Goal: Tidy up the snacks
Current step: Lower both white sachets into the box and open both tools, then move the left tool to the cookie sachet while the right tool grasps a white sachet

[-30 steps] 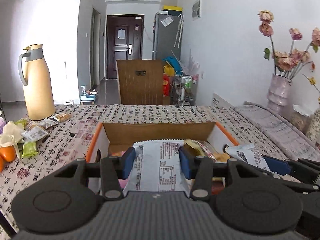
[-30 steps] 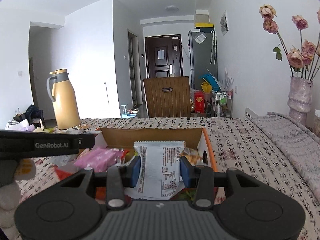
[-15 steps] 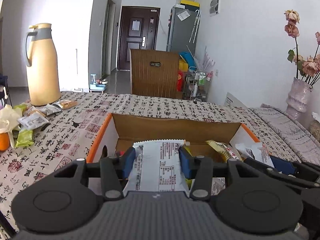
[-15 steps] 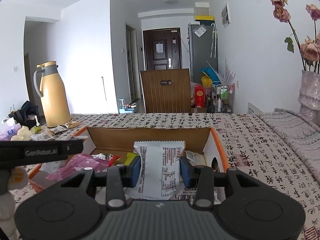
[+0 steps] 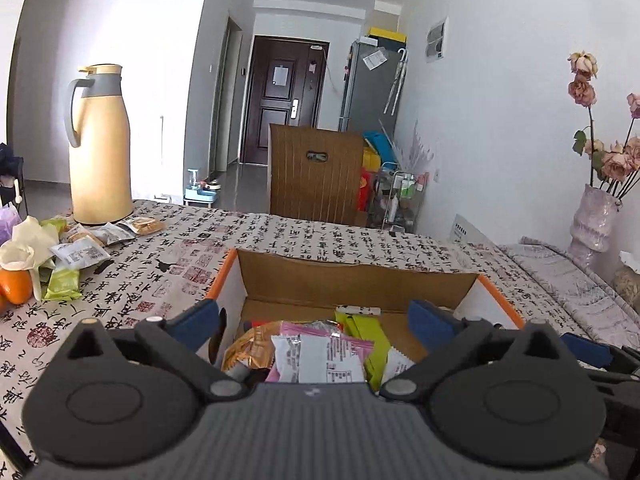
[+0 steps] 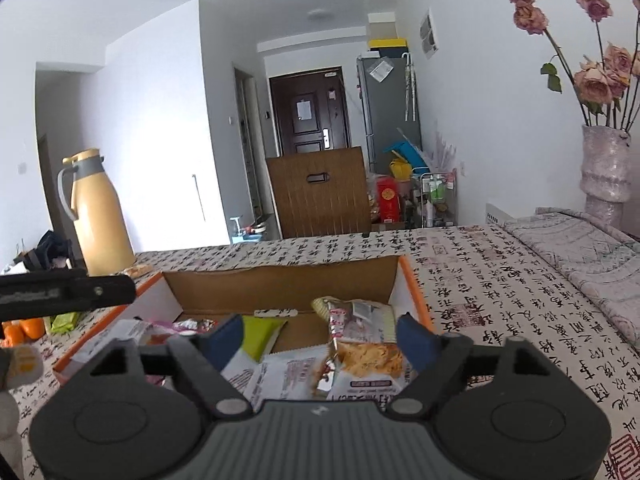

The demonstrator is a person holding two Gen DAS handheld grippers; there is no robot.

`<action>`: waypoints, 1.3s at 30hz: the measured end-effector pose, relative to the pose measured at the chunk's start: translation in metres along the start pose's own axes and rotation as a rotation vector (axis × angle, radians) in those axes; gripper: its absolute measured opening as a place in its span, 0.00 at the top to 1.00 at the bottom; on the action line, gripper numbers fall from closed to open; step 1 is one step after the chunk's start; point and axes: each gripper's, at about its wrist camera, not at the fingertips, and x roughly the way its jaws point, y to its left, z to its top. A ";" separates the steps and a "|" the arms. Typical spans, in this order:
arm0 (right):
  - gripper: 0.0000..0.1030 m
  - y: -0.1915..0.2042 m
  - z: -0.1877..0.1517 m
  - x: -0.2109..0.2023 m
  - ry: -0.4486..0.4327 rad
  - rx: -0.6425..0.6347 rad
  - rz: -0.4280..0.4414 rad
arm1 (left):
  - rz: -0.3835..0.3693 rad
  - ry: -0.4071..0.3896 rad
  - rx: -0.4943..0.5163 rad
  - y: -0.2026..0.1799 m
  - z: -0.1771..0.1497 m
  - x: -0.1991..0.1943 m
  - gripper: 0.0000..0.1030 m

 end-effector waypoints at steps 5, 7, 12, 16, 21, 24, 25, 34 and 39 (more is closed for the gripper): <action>0.01 0.001 0.001 -0.001 -0.008 -0.001 -0.006 | -0.015 0.004 0.003 0.000 0.001 -0.002 0.00; 0.00 0.001 0.002 -0.001 -0.005 -0.002 -0.006 | -0.016 0.001 0.002 0.000 0.001 -0.004 0.00; 0.00 0.003 0.004 -0.010 -0.009 -0.018 -0.017 | -0.019 0.004 0.003 0.000 0.002 -0.011 0.00; 0.00 0.003 0.003 -0.023 -0.013 -0.032 -0.020 | -0.024 0.002 0.015 -0.002 0.002 -0.021 0.00; 0.00 0.002 -0.001 -0.042 -0.008 -0.039 -0.025 | -0.049 -0.003 0.029 -0.002 -0.004 -0.040 0.00; 0.00 0.000 -0.007 -0.053 0.005 -0.042 -0.020 | -0.058 0.001 0.033 -0.001 -0.010 -0.050 0.00; 0.00 0.000 -0.009 -0.057 0.011 -0.044 -0.020 | -0.056 0.003 0.035 0.000 -0.012 -0.053 0.00; 0.00 -0.010 -0.036 -0.085 0.064 -0.033 -0.032 | -0.024 0.024 0.036 0.010 -0.036 -0.074 0.00; 0.00 -0.016 -0.052 -0.097 0.092 -0.025 -0.045 | 0.008 0.049 0.038 0.017 -0.052 -0.083 0.00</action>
